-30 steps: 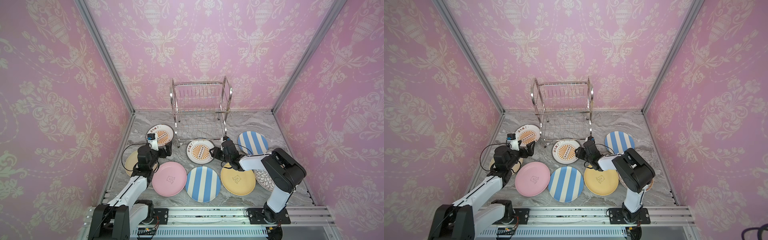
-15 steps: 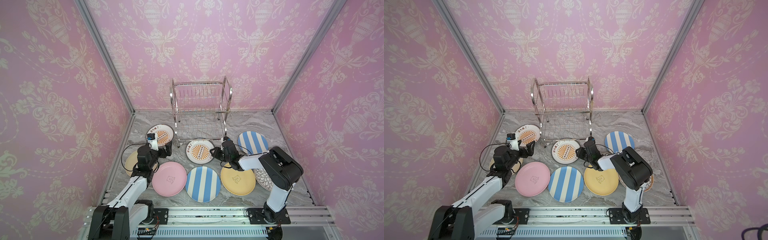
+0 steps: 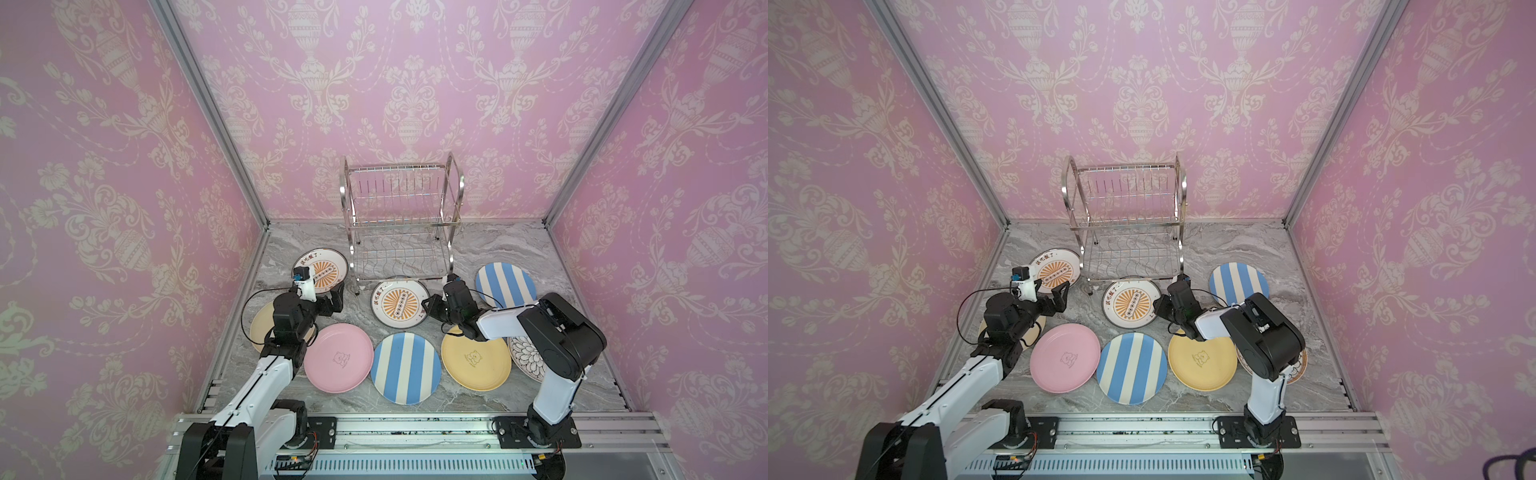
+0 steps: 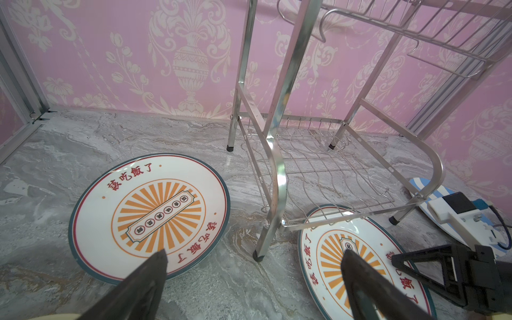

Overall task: Load plates into a dish rack
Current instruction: Pick up the plate from the center of the table.

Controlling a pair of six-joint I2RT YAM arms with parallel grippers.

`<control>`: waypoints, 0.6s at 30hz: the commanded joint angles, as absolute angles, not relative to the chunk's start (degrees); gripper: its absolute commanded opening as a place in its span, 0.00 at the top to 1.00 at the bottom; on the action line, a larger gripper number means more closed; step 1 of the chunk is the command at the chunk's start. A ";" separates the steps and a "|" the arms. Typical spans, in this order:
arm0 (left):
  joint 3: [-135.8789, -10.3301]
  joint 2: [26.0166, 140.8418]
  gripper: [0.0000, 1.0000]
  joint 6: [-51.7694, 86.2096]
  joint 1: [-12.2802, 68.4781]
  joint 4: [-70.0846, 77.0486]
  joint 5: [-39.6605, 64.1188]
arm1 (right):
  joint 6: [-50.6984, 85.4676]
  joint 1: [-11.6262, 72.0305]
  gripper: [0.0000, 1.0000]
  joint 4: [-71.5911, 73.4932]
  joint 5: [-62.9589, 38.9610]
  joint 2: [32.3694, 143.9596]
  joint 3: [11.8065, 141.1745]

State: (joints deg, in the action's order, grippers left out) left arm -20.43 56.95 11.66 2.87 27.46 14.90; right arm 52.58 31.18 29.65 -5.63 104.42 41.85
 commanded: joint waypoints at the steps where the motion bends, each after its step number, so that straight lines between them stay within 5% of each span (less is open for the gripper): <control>1: -21.82 56.23 0.01 12.04 3.16 25.27 16.03 | 52.82 31.03 0.79 26.48 -5.72 105.38 42.44; 18: -25.17 57.19 0.01 12.05 3.34 22.41 18.06 | 53.84 31.03 0.97 24.75 -5.71 102.83 41.09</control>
